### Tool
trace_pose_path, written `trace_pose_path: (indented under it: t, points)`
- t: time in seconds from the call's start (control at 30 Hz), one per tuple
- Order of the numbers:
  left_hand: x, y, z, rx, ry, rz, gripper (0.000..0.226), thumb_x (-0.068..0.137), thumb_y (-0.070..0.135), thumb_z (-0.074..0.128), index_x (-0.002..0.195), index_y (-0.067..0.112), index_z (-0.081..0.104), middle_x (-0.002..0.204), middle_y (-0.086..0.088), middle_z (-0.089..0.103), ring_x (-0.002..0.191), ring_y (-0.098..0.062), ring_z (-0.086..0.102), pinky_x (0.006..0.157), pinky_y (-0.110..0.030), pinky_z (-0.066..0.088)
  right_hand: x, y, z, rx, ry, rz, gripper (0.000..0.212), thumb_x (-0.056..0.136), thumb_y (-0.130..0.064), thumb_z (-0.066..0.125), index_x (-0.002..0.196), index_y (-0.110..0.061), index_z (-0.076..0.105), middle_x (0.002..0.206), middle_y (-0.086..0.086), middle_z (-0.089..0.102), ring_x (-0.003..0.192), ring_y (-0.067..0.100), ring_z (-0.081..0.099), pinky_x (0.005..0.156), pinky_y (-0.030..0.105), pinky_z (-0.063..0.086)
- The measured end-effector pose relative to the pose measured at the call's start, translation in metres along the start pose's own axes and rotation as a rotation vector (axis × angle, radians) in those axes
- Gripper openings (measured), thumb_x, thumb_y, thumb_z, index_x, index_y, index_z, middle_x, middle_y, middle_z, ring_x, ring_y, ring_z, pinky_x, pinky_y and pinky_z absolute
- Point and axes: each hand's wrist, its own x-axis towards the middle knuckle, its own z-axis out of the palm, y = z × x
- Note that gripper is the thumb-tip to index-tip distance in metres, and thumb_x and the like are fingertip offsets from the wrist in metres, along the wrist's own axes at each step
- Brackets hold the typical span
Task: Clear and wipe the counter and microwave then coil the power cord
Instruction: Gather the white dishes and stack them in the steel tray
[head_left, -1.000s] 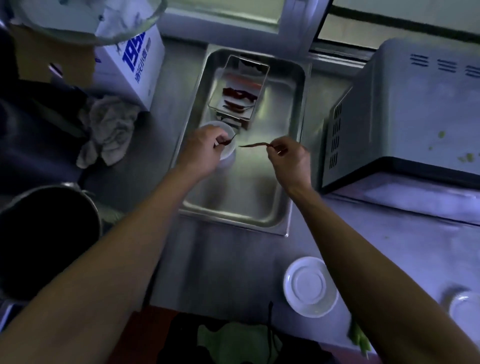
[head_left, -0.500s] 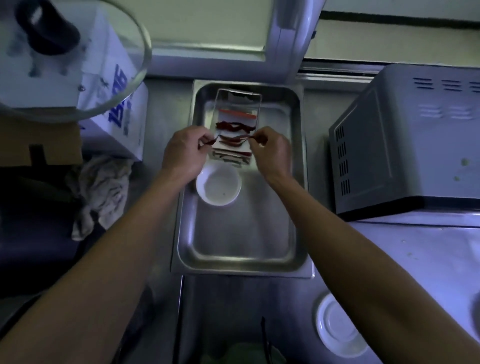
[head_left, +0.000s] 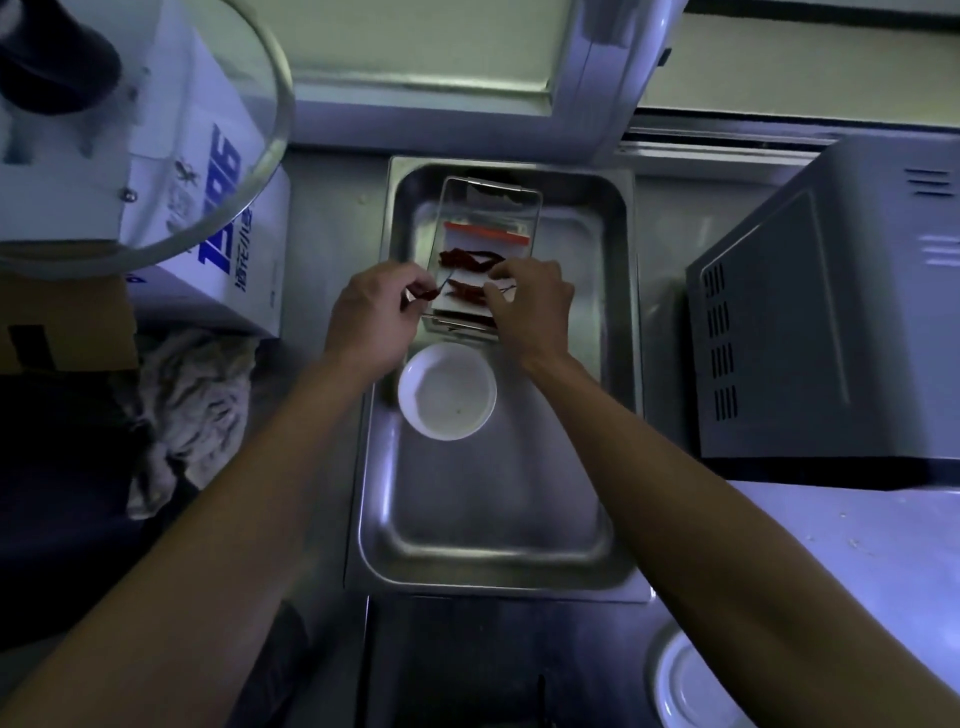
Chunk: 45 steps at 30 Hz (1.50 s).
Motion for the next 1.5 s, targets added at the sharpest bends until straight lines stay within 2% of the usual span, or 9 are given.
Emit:
trace_pose_path:
  t: [0.2,0.4,0.63,0.77,0.87,1.0,1.1,1.3,1.5]
  points:
    - [0.012,0.009,0.009,0.054,-0.068,0.057,0.025,0.087,0.002,0.068,0.108,0.016,0.07,0.105,0.0,0.07,0.086,-0.02,0.065,0.079,-0.042,0.055,-0.019,0.016,-0.007,0.071,0.033,-0.055,0.016,0.088,-0.017,0.066,0.103,-0.023,0.07,0.111,-0.007,0.068,0.113,0.018,0.052,0.086,0.031,0.031]
    - [0.037,0.021,0.027,0.111,-0.138,0.156,0.024,0.087,0.003,0.068,0.108,0.015,0.07,0.107,-0.002,0.068,0.099,-0.022,0.064,0.083,-0.031,0.05,-0.028,0.032,-0.021,0.161,0.038,-0.01,0.017,0.089,-0.015,0.065,0.103,-0.022,0.069,0.111,-0.008,0.068,0.111,0.017,0.052,0.095,0.037,0.042]
    - [0.053,0.024,0.044,0.188,-0.251,0.156,0.026,0.091,0.006,0.062,0.114,0.018,0.068,0.118,-0.004,0.065,0.112,-0.024,0.059,0.093,-0.04,0.049,-0.029,0.051,-0.026,0.185,0.036,0.037,0.019,0.09,-0.016,0.063,0.107,-0.024,0.069,0.112,-0.01,0.066,0.11,0.009,0.05,0.096,0.032,0.042]
    - [0.044,0.025,0.039,0.173,-0.216,0.148,0.021,0.091,0.008,0.063,0.111,0.014,0.069,0.111,-0.005,0.066,0.109,-0.025,0.06,0.09,-0.042,0.049,-0.033,0.05,-0.029,0.177,0.016,0.058,0.022,0.09,-0.014,0.063,0.11,-0.022,0.07,0.115,-0.007,0.068,0.112,0.014,0.054,0.097,0.029,0.041]
    - [0.028,0.028,0.031,0.112,-0.181,0.131,0.017,0.091,0.009,0.064,0.106,0.013,0.069,0.105,-0.005,0.067,0.101,-0.024,0.062,0.081,-0.035,0.048,-0.043,0.044,-0.038,0.185,-0.014,0.061,0.025,0.091,-0.014,0.063,0.114,-0.02,0.069,0.118,-0.005,0.067,0.112,0.016,0.056,0.099,0.034,0.045]
    - [-0.007,0.041,0.02,0.122,-0.145,0.096,0.017,0.092,0.016,0.065,0.109,0.016,0.069,0.109,-0.003,0.069,0.1,-0.024,0.064,0.074,-0.027,0.042,-0.062,0.033,-0.063,0.088,-0.175,0.083,0.032,0.095,-0.026,0.062,0.127,-0.023,0.062,0.13,-0.005,0.062,0.119,0.016,0.054,0.102,0.04,0.046]
    - [-0.038,0.058,0.014,0.187,-0.216,0.059,0.026,0.094,0.024,0.063,0.119,0.018,0.065,0.119,-0.006,0.067,0.107,-0.027,0.062,0.079,-0.032,0.045,-0.084,0.027,-0.087,0.002,-0.305,0.084,0.039,0.095,-0.032,0.063,0.133,-0.024,0.058,0.136,-0.001,0.059,0.123,0.019,0.053,0.104,0.04,0.045]
    - [-0.097,0.098,0.018,0.388,-0.384,0.051,0.048,0.097,0.044,0.054,0.141,0.025,0.051,0.145,-0.003,0.053,0.131,-0.027,0.05,0.102,-0.045,0.045,-0.14,0.024,-0.136,-0.201,-0.354,-0.027,0.043,0.096,-0.036,0.06,0.137,-0.025,0.055,0.134,0.002,0.061,0.118,0.023,0.059,0.1,0.04,0.048]
    - [-0.151,0.146,0.043,0.493,-0.464,0.106,0.057,0.099,0.05,0.048,0.148,0.022,0.041,0.151,-0.002,0.047,0.135,-0.029,0.045,0.101,-0.051,0.045,-0.209,0.048,-0.177,-0.318,-0.374,-0.084,0.05,0.096,-0.039,0.057,0.143,-0.025,0.049,0.143,0.004,0.055,0.128,0.027,0.053,0.105,0.043,0.044]
